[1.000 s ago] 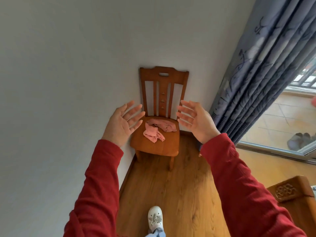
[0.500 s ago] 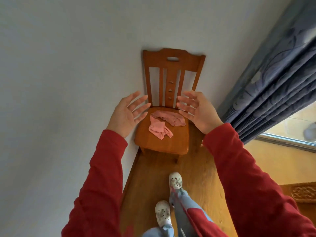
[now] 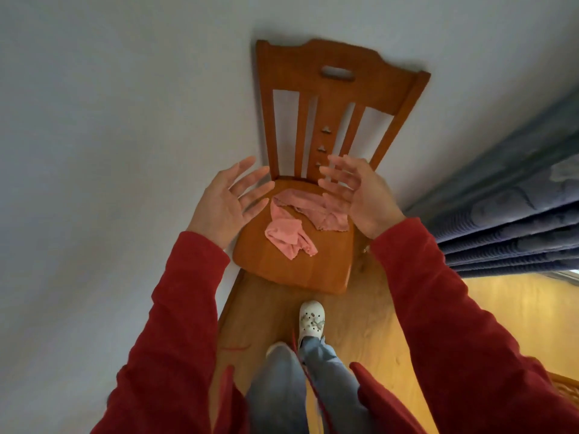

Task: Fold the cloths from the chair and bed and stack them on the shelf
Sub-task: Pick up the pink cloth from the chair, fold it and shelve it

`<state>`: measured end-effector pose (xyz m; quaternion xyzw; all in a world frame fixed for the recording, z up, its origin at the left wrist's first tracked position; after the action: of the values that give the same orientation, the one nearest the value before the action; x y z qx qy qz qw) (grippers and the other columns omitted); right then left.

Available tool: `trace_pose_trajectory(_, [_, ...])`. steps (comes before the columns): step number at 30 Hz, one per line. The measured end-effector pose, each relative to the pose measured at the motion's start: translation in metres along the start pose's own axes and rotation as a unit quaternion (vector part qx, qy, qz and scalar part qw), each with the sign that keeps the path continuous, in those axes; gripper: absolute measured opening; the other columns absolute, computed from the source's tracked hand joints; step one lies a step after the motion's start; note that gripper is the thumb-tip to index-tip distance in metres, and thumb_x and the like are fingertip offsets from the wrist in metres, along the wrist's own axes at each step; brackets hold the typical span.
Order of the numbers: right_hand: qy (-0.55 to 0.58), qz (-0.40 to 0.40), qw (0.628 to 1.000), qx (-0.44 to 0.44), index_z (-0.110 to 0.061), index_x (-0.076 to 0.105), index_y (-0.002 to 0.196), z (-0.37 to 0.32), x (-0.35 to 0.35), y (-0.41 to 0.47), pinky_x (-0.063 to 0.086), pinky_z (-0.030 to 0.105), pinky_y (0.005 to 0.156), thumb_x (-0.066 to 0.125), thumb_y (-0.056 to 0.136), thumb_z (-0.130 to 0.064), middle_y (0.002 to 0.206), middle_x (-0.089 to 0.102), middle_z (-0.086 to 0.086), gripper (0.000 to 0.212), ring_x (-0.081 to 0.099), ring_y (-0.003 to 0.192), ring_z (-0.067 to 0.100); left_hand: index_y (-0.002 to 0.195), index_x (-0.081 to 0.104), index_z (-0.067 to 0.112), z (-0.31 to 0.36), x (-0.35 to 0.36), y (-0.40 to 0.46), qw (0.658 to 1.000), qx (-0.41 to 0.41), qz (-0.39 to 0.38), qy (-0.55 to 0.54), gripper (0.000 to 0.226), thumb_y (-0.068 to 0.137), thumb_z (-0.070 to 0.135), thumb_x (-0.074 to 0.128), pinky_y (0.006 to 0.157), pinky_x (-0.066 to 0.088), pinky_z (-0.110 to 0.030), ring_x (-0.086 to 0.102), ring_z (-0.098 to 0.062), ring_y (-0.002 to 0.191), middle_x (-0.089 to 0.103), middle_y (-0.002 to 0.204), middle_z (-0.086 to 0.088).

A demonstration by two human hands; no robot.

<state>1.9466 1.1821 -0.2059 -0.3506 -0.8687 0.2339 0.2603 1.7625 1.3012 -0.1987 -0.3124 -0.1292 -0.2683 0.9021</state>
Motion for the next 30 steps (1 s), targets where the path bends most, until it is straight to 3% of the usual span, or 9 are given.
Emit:
trace_pose_trajectory(8, [-0.044,0.028,0.996,0.074,-0.022,0.070,0.111,0.074,-0.013,0.104,0.052,0.030,0.085,0.051,0.099,-0.034,0.106,0.076,-0.004,0.026,0.070,0.104,0.014,0.121,0.062,0.025,-0.063,-0.039,0.102,0.996,-0.077,0.040,-0.012,0.032,0.103,0.036,0.039,0.103,0.046,-0.042,0.062,-0.024,0.120,0.071,0.120,0.000])
trace_pose_trajectory(13, [-0.086,0.029,0.992,0.085,-0.024,0.068,0.115,0.111,-0.025,0.172,0.053,0.028,0.083,0.051,0.099,-0.035,0.105,0.076,-0.008,0.026,0.073,0.095,0.007,0.118,0.063,0.023,-0.113,-0.082,0.166,0.990,-0.114,0.081,-0.015,0.029,0.101,0.035,0.043,0.094,0.051,-0.038,0.068,-0.020,0.110,0.074,0.114,-0.001])
trace_pose_trajectory(18, [-0.180,0.115,0.969,0.125,-0.025,0.071,0.096,0.175,-0.044,0.258,0.059,0.031,0.070,0.065,0.091,-0.024,0.084,0.078,-0.005,0.007,0.075,0.075,0.010,0.119,0.063,0.024,-0.179,-0.149,0.228,0.968,-0.145,0.178,0.104,0.024,0.100,0.028,0.049,0.096,0.051,-0.034,0.068,-0.015,0.106,0.072,0.115,0.003])
trace_pose_trajectory(20, [-0.334,0.056,0.936,0.095,-0.018,0.070,0.104,0.202,-0.047,0.294,0.054,0.046,0.093,0.060,0.092,-0.020,0.105,0.076,0.007,0.016,0.071,0.103,0.024,0.120,0.064,0.019,-0.206,-0.173,0.252,0.950,-0.157,0.215,0.167,0.025,0.100,0.018,0.049,0.093,0.049,-0.031,0.065,-0.014,0.104,0.069,0.116,0.004])
trace_pose_trajectory(22, [-0.435,0.023,0.896,0.088,-0.010,0.068,0.115,0.229,-0.049,0.313,0.044,0.044,0.106,0.054,0.096,-0.017,0.120,0.066,0.007,0.024,0.059,0.118,0.024,0.118,0.065,0.018,-0.232,-0.191,0.275,0.933,-0.159,0.214,0.243,0.029,0.101,0.008,0.044,0.095,0.046,-0.032,0.061,-0.016,0.106,0.065,0.121,0.000])
trace_pose_trajectory(24, [-0.501,-0.006,0.863,0.058,-0.008,0.066,0.119,0.254,-0.050,0.332,0.044,0.041,0.104,0.052,0.099,-0.020,0.125,0.065,0.007,0.028,0.058,0.118,0.025,0.120,0.065,0.020,-0.255,-0.201,0.296,0.911,-0.144,0.174,0.346,0.037,0.099,0.000,0.042,0.102,0.041,-0.028,0.056,-0.018,0.117,0.061,0.127,0.000])
trace_pose_trajectory(26, [-0.583,-0.048,0.810,0.043,-0.014,0.061,0.129,0.274,-0.045,0.346,0.039,0.037,0.108,0.053,0.099,-0.028,0.137,0.059,0.006,0.035,0.052,0.127,0.025,0.125,0.063,0.015,-0.275,-0.202,0.307,0.898,-0.145,0.131,0.395,0.039,0.098,-0.003,0.042,0.095,0.034,-0.016,0.051,-0.015,0.120,0.055,0.122,0.005])
trace_pose_trajectory(28, [-0.619,-0.084,0.777,0.073,-0.020,0.052,0.140,0.297,-0.047,0.357,0.033,0.034,0.110,0.056,0.097,-0.030,0.146,0.050,0.004,0.045,0.046,0.134,0.025,0.125,0.061,0.017,-0.296,-0.197,0.312,0.905,-0.155,0.079,0.388,0.039,0.095,-0.003,0.047,0.090,0.038,-0.019,0.053,-0.017,0.118,0.055,0.118,0.005])
trace_pose_trajectory(30, [-0.679,-0.111,0.722,0.073,-0.022,0.055,0.137,0.317,-0.049,0.358,0.040,0.031,0.104,0.053,0.098,-0.030,0.141,0.055,0.004,0.040,0.053,0.126,0.023,0.128,0.059,0.022,-0.310,-0.194,0.312,0.899,-0.170,0.037,0.401,0.047,0.090,-0.004,0.050,0.087,0.043,-0.024,0.055,-0.017,0.113,0.058,0.119,0.004])
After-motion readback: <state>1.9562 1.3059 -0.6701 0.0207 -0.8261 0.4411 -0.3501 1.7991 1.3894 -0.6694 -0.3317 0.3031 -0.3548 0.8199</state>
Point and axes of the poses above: each hand's wrist, its own y-axis towards the middle knuckle, its own x-axis out of the palm, z = x × y, the point moved 7 cm from there along y, towards the middle knuckle
